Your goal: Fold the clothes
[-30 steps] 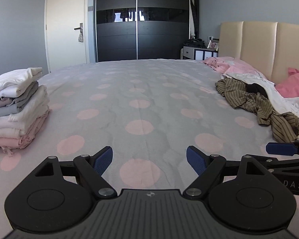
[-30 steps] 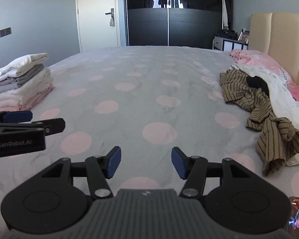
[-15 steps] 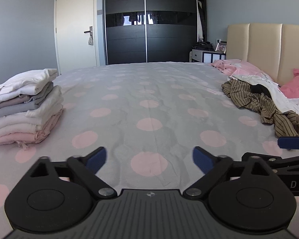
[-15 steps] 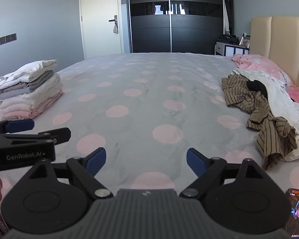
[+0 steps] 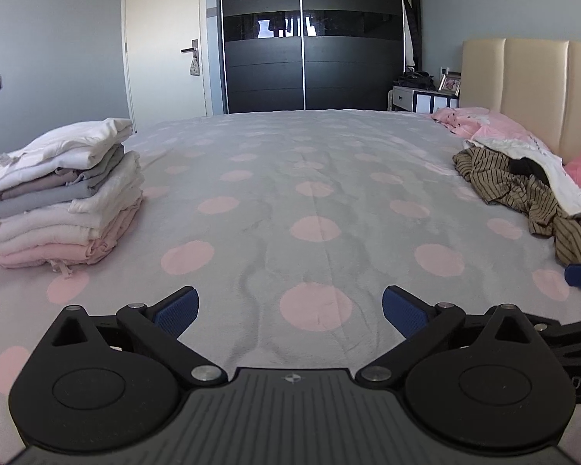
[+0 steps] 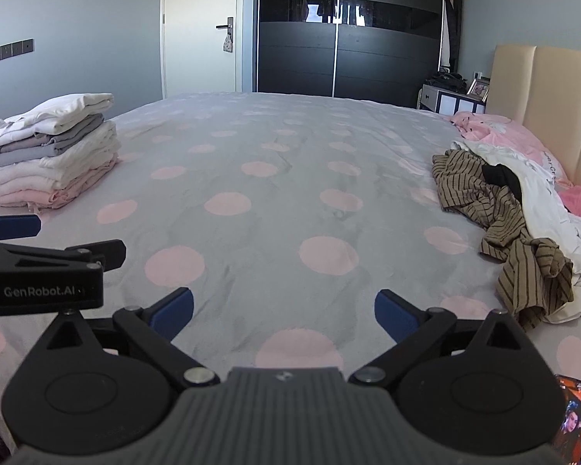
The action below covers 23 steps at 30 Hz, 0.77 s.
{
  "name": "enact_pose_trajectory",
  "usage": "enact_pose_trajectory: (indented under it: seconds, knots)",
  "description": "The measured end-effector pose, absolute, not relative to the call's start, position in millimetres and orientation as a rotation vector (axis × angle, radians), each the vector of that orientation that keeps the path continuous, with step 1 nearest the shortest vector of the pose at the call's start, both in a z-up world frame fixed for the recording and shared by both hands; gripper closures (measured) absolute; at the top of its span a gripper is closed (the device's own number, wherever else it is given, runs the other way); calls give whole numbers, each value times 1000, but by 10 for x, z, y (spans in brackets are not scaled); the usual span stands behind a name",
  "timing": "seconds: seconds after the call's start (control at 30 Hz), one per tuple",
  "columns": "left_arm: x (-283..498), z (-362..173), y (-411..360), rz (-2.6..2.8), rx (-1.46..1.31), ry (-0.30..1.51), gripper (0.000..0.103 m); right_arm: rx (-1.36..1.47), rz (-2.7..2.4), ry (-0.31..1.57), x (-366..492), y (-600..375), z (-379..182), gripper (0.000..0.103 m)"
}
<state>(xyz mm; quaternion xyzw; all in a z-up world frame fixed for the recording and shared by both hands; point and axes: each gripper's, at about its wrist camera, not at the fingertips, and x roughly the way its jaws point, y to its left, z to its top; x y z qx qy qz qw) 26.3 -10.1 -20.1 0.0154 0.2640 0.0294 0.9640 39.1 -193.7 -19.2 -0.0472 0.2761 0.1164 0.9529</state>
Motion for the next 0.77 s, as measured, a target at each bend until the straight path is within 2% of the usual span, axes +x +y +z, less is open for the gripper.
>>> enact_pose_trajectory:
  seconds: [0.77]
  knots:
    - [227, -166, -81, 49, 28, 520, 0, -105, 234, 555, 361, -1928, -190, 2]
